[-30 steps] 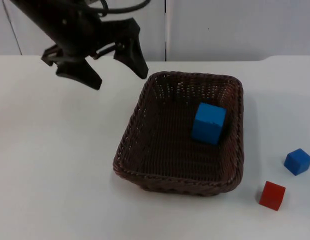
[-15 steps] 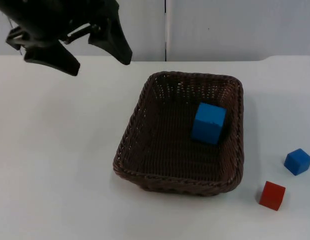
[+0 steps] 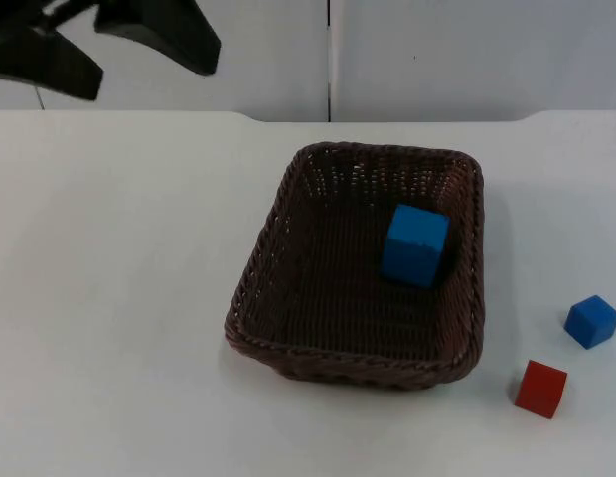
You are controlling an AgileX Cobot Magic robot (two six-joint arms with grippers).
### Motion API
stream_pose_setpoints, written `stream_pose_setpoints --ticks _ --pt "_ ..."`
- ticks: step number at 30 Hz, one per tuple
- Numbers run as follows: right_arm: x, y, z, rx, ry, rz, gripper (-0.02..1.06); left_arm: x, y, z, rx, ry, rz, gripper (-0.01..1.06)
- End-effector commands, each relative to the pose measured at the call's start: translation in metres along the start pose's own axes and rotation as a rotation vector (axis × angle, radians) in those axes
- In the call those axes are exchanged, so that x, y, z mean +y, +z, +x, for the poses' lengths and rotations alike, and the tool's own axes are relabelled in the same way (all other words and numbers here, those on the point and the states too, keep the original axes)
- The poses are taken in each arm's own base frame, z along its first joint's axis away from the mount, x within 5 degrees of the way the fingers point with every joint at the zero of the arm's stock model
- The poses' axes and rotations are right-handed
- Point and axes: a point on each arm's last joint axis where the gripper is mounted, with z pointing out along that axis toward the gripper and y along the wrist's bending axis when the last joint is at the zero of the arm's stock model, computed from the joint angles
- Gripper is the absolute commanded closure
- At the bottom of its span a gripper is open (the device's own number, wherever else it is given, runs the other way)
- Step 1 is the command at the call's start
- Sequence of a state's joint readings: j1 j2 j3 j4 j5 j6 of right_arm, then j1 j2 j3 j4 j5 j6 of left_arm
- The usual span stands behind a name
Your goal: Pick up the basket with the left hand and place the largest block into the basket with the right hand.
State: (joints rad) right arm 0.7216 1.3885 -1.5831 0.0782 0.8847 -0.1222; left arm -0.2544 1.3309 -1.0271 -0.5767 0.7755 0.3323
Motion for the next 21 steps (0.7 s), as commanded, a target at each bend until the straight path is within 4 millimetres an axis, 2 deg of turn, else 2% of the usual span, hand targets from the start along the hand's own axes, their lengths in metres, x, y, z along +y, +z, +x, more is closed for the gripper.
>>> stream_pose_setpoints --ticks 1,2,6,7,8,13,14,20,21 --pt "0.001 -0.012 0.02 -0.075 0.032 0.011 0.23 -0.009 -0.023 0.009 -0.052 0.036 0.004 0.17" --pt "0.001 -0.012 0.02 -0.075 0.032 0.011 0.23 -0.009 -0.023 0.009 -0.052 0.036 0.004 0.17" --pt "0.003 -0.022 0.049 -0.095 0.039 0.017 0.23 -0.02 -0.054 0.021 -0.14 0.074 0.008 0.17" --pt "0.003 -0.022 0.049 -0.095 0.039 0.017 0.23 -0.02 -0.054 0.021 -0.14 0.074 0.008 0.17" --pt "0.004 -0.027 0.057 -0.106 0.048 0.018 0.23 -0.023 -0.06 0.024 -0.158 0.081 0.01 0.17" --pt "0.007 -0.037 0.083 -0.102 0.058 0.019 0.23 -0.033 -0.091 0.045 -0.244 0.124 0.015 0.17" --pt "0.007 -0.037 0.083 -0.102 0.058 0.019 0.23 -0.033 -0.091 0.045 -0.244 0.124 0.015 0.17" --pt "0.01 -0.056 0.111 -0.111 0.058 0.02 0.23 -0.035 -0.108 0.081 -0.301 0.157 0.005 0.17" --pt "0.01 -0.056 0.111 -0.111 0.058 0.02 0.23 -0.035 -0.108 0.081 -0.301 0.157 0.005 0.17"
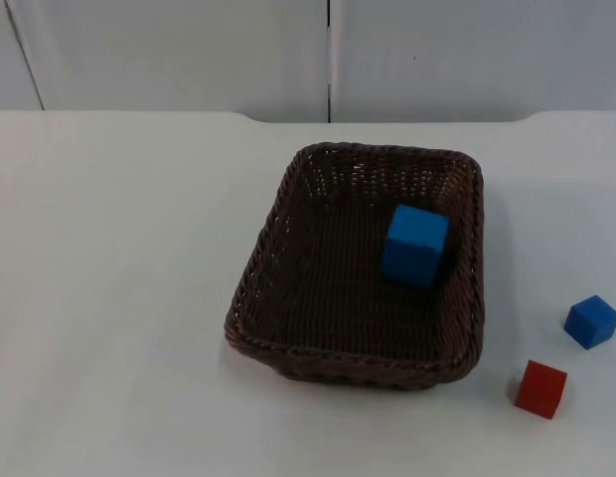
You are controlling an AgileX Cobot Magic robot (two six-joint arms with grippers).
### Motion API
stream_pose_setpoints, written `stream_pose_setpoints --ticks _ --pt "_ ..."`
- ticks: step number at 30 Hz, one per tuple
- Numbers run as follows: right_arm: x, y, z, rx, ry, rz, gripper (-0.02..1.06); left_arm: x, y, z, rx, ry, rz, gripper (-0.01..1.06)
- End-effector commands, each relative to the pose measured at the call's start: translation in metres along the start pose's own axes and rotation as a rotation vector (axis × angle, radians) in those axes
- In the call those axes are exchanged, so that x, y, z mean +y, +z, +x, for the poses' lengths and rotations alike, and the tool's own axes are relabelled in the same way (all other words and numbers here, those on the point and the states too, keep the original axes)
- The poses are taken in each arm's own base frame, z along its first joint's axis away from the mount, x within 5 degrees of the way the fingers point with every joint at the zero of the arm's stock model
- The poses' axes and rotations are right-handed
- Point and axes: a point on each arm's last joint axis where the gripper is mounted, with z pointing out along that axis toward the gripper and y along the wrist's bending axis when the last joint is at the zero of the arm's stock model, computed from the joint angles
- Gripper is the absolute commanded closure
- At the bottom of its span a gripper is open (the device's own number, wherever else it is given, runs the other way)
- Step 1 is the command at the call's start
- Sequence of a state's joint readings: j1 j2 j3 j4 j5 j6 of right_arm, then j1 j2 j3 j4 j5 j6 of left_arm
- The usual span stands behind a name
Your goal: Pick up the basket with the left hand and place the largest block into the basket with the right hand.
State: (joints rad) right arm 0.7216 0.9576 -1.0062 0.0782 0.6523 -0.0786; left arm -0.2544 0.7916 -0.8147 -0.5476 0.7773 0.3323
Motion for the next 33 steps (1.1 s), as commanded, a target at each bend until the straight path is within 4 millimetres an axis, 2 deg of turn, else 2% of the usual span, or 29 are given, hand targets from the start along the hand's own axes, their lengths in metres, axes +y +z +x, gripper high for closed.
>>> stream_pose_setpoints --ticks 1,6,9,12,14,19,22,25,30,33 --pt "0.0 -0.008 0.007 -0.027 0.007 0.002 0.23 -0.002 -0.008 0.01 -0.017 0.019 -0.001 0.17" --pt "0.001 -0.023 0.031 -0.037 0.006 0.003 0.23 -0.011 -0.03 0.024 -0.042 0.057 0.016 0.17" --pt "0.002 -0.028 0.038 -0.043 0.006 0.003 0.23 -0.014 -0.036 0.026 -0.047 0.066 0.023 0.17" --pt "0.002 -0.036 0.057 -0.045 0.006 0.003 0.23 -0.019 -0.049 0.035 -0.051 0.1 0.028 0.17" --pt "0.002 -0.036 0.059 -0.042 0.006 0.003 0.23 -0.02 -0.051 0.036 -0.053 0.105 0.028 0.17" --pt "0.003 -0.044 0.084 -0.049 0.006 0.003 0.23 -0.026 -0.072 0.048 -0.089 0.155 0.02 0.17" --pt "0.004 -0.049 0.09 -0.065 0.005 0.003 0.23 -0.028 -0.079 0.054 -0.097 0.178 0.014 0.17" --pt "0.004 -0.056 0.097 -0.08 0.004 0.003 0.23 -0.027 -0.089 0.062 -0.109 0.211 -0.031 0.17" --pt "0.005 -0.065 0.113 -0.102 0.002 0.002 0.23 -0.021 -0.109 0.076 -0.169 0.143 -0.163 0.17" --pt "0.005 -0.068 0.121 -0.101 0.001 0.001 0.23 -0.02 -0.115 0.081 -0.182 0.162 -0.19 0.17"
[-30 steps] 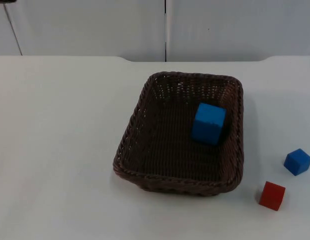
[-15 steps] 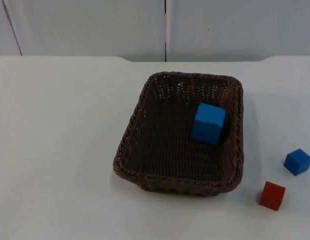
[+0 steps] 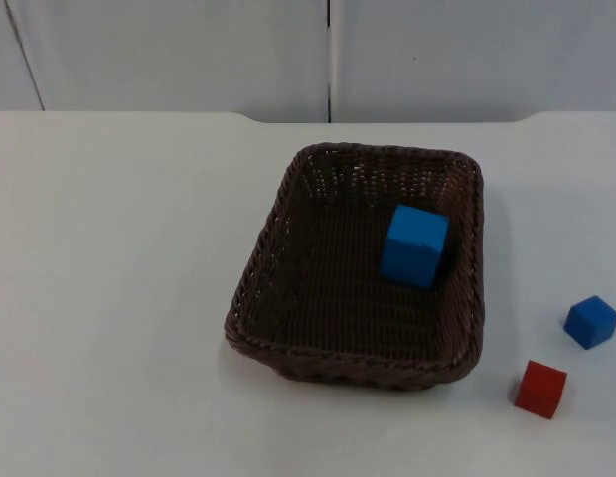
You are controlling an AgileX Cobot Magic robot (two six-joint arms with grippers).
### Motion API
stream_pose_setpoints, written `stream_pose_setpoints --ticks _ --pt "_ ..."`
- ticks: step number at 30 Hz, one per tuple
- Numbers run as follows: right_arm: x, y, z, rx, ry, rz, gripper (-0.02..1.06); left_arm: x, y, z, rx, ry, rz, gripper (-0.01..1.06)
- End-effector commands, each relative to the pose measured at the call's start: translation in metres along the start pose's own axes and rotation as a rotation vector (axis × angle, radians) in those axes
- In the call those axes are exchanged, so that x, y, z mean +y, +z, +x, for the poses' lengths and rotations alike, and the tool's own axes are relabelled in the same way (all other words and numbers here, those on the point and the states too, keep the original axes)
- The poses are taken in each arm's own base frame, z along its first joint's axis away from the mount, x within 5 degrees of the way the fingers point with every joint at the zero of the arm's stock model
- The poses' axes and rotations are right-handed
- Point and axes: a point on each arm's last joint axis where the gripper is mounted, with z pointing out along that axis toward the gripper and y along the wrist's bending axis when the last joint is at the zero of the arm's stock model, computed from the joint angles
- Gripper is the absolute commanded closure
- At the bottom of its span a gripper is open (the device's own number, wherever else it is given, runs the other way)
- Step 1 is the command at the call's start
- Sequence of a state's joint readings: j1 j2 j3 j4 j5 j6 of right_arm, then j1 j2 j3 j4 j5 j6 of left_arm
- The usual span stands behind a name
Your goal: Pick up the basket with the left hand and place the largest block into the basket with the right hand.
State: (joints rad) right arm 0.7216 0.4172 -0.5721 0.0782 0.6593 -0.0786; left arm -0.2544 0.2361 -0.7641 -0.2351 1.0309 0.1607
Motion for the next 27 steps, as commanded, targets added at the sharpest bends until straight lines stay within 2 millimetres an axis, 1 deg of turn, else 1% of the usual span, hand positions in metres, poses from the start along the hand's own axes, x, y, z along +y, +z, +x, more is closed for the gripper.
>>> stream_pose_setpoints --ticks 1,4,7,9,10,12,14,15,17,22,25,27 --pt "0.001 -0.004 0.007 -0.009 0.008 -0.002 0.23 0.001 -0.006 0.005 -0.005 0.0 -0.024 0.17" --pt "0.001 -0.009 0.011 -0.03 0.011 -0.004 0.23 0.0 -0.01 0.008 -0.013 0.006 -0.027 0.17" --pt "0.002 -0.018 0.014 -0.077 0.008 -0.004 0.23 0.0 -0.011 0.013 -0.019 0.003 -0.023 0.17" --pt "0.002 -0.026 0.017 -0.093 0.006 -0.005 0.23 0.0 -0.006 0.023 0.0 -0.003 -0.022 0.17" --pt "0.002 -0.026 0.017 -0.093 0.006 -0.005 0.23 0.0 -0.006 0.023 0.0 -0.003 -0.022 0.17" --pt "0.003 -0.031 0.022 -0.082 0.004 -0.008 0.23 0.002 0.003 0.037 0.036 -0.006 -0.026 0.17" --pt "0.003 -0.037 0.027 -0.075 0.002 -0.01 0.23 0.003 0.007 0.046 0.049 -0.007 -0.03 0.17" --pt "0.003 -0.037 0.027 -0.075 0.002 -0.01 0.23 0.003 0.007 0.046 0.049 -0.007 -0.03 0.17" --pt "0.004 -0.041 0.031 -0.076 0.0 -0.012 0.23 0.004 0.009 0.053 0.048 0.01 -0.037 0.17" --pt "0.005 -0.05 0.036 -0.1 -0.003 -0.013 0.23 0.003 0.005 0.063 0.017 0.026 -0.046 0.17" --pt "0.005 -0.057 0.042 -0.1 -0.006 -0.015 0.23 0.004 0.014 0.073 0.052 0.01 -0.039 0.17" --pt "0.005 -0.059 0.044 -0.107 -0.007 -0.016 0.23 0.004 0.015 0.075 0.063 0.01 -0.038 0.17"
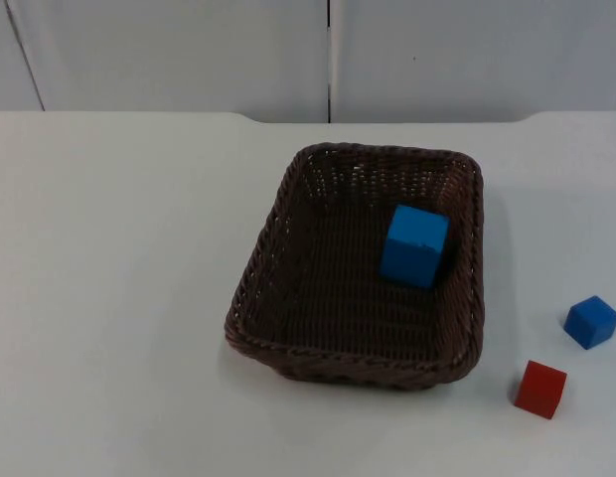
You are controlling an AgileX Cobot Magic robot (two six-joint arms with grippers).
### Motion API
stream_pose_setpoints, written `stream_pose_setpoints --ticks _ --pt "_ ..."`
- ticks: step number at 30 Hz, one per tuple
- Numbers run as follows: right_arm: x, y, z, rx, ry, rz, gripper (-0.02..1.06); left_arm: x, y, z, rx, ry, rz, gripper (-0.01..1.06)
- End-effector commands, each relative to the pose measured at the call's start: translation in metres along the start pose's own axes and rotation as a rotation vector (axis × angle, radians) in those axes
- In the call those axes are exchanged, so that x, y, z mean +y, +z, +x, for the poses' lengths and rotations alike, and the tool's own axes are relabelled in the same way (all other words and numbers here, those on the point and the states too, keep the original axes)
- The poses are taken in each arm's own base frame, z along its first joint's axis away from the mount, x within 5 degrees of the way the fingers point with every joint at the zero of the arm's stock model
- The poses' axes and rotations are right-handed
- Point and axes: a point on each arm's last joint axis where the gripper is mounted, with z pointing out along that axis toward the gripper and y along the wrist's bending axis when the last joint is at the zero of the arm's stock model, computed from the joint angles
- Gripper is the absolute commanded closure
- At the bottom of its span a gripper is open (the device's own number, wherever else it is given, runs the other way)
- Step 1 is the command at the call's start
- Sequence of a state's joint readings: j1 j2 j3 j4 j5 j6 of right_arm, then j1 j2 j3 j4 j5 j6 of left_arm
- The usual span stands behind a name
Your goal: Pick up the basket with the left hand and place the largest block into the basket with the right hand.
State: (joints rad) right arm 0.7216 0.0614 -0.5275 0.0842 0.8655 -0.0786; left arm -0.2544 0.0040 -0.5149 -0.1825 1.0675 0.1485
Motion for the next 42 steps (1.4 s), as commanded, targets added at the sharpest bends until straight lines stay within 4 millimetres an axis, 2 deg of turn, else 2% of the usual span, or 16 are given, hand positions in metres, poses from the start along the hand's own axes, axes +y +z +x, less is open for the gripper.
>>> stream_pose_setpoints --ticks 1,4,16,22,27,42 --pt "0.001 -0.004 0.003 -0.004 0.006 -0.002 0.23 0.0 0.002 0.002 0.005 -0.003 0.005 0.17" --pt "0.001 -0.01 0.007 -0.016 0.002 -0.001 0.23 0.0 0.002 0.003 0.009 -0.001 0.001 0.17" --pt "0.003 -0.01 0.009 0.005 0.032 -0.024 0.23 0.001 0.004 0.005 0.027 -0.004 -0.003 0.17" --pt "0.003 -0.013 0.02 0.134 0.013 -0.013 0.23 0.001 0.004 0.005 0.027 -0.004 -0.003 0.17" --pt "0.0 -0.009 0.025 0.166 -0.005 0.013 0.23 0.001 0.004 0.005 0.027 -0.004 -0.003 0.17" --pt "0.0 -0.009 0.025 0.165 -0.007 0.013 0.23 0.001 0.004 0.005 0.026 -0.005 -0.001 0.17"
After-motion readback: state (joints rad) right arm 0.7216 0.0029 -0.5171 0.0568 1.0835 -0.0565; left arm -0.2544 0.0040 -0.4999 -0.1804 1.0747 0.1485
